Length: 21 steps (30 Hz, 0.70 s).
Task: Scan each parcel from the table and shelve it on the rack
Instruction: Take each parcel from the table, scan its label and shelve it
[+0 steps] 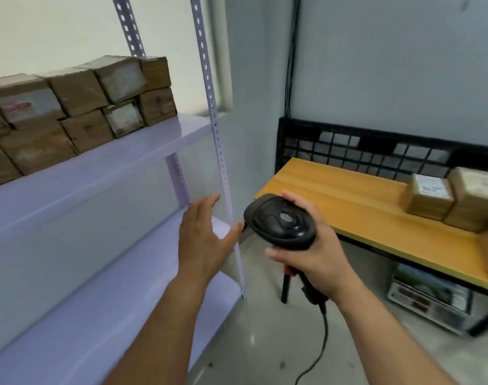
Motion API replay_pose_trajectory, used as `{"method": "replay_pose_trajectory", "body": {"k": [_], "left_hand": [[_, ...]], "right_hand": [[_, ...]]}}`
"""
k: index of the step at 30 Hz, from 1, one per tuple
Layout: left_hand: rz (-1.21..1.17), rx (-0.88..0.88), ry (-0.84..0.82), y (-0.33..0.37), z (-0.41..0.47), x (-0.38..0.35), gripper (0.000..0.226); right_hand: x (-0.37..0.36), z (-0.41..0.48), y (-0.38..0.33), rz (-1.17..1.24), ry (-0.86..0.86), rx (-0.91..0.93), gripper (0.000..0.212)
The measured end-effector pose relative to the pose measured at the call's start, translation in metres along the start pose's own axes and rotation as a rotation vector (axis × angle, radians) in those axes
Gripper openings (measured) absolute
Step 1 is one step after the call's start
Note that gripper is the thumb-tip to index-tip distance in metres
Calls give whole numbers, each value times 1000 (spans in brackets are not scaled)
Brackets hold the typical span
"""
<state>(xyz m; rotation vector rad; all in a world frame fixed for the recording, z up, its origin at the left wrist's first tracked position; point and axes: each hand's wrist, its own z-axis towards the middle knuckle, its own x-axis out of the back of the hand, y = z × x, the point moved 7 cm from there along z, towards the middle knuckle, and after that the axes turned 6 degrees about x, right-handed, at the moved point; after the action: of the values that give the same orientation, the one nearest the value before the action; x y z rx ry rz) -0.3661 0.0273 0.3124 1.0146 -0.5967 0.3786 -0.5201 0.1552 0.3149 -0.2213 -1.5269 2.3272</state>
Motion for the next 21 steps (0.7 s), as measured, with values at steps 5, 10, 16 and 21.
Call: {"method": "replay_pose_trajectory", "body": {"k": [5, 10, 16, 21], "left_hand": [[-79, -79, -110, 42, 20, -70, 65], [-145, -141, -239, 79, 44, -140, 71], [-169, -202, -366, 114, 81, -215, 63], [-204, -235, -436, 135, 113, -272, 62]], "right_hand": [[64, -2, 7, -82, 135, -12, 89], [124, 10, 19, -181, 256, -67, 88], [182, 33, 35, -260, 372, -124, 89], [228, 51, 51, -304, 462, -161, 87]]}}
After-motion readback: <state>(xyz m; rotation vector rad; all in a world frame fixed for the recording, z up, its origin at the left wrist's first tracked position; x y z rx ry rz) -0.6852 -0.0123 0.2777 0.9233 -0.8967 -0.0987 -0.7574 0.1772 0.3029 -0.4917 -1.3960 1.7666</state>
